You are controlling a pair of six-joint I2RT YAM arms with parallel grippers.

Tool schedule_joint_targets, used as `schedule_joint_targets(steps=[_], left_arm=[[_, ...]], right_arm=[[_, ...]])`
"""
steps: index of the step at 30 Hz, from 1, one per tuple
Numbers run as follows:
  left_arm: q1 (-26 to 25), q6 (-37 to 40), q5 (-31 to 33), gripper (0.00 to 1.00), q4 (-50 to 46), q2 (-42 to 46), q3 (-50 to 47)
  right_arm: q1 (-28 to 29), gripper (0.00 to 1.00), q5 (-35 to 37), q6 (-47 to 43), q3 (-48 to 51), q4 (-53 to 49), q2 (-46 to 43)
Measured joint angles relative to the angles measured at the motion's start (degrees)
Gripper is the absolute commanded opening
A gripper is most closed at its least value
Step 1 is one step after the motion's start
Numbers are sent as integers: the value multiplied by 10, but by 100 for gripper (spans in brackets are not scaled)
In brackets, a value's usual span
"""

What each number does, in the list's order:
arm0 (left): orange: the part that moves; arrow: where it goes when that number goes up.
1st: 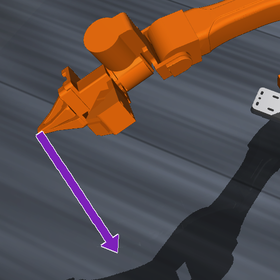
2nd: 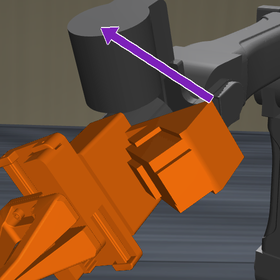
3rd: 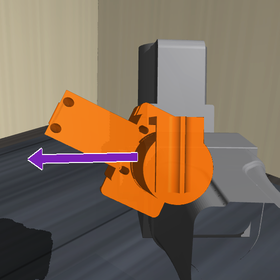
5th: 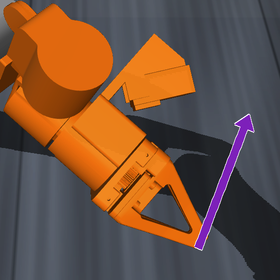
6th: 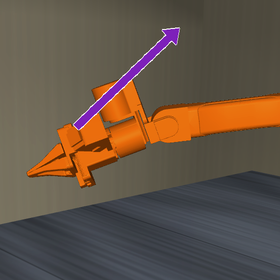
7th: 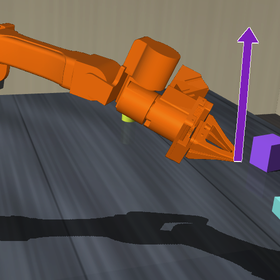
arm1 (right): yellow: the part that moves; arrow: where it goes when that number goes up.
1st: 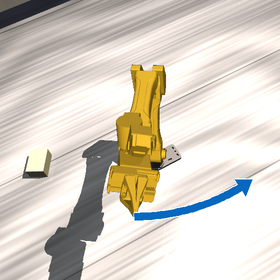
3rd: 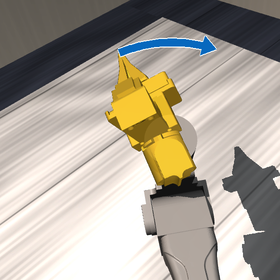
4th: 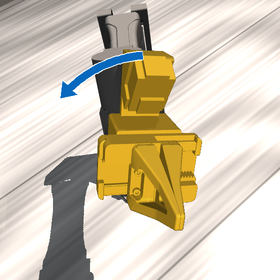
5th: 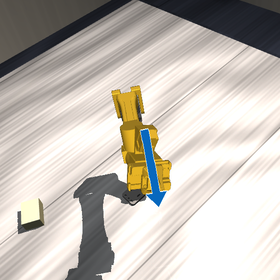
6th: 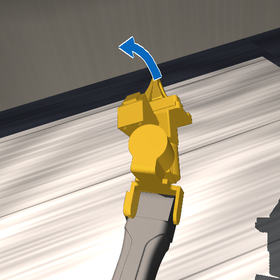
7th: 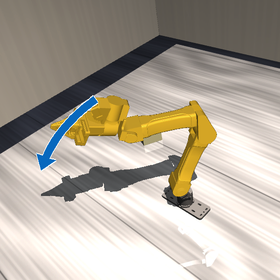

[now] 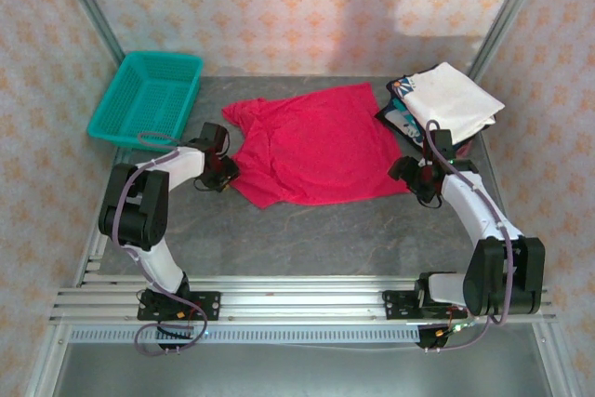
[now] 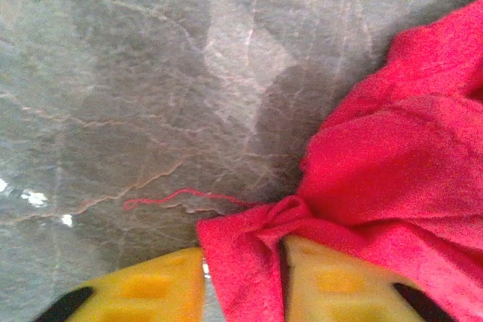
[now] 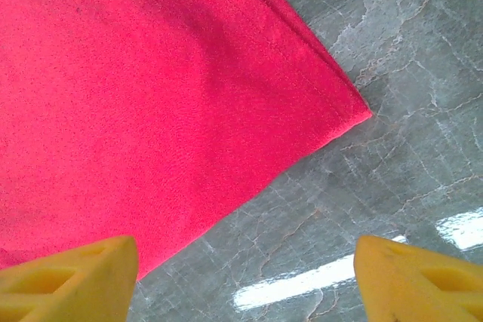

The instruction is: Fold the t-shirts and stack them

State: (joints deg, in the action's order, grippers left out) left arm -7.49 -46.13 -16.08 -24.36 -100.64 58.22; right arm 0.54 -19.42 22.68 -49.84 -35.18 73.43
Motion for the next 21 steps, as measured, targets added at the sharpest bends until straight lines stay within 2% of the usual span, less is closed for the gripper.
schedule_joint_targets(steps=[3,8,16,21], left_arm=[[3,5,0,5,-7,0,0],[0,13,0,4,-10,25,1],[-4,14,1,4,-40,141,-20],[-4,7,7,4,-92,209,-56]], right_arm=[[0,75,6,0,0,0,0],[0,76,21,0,0,0,1],[0,76,33,4,-7,2,37],[0,75,51,7,-26,3,61]])
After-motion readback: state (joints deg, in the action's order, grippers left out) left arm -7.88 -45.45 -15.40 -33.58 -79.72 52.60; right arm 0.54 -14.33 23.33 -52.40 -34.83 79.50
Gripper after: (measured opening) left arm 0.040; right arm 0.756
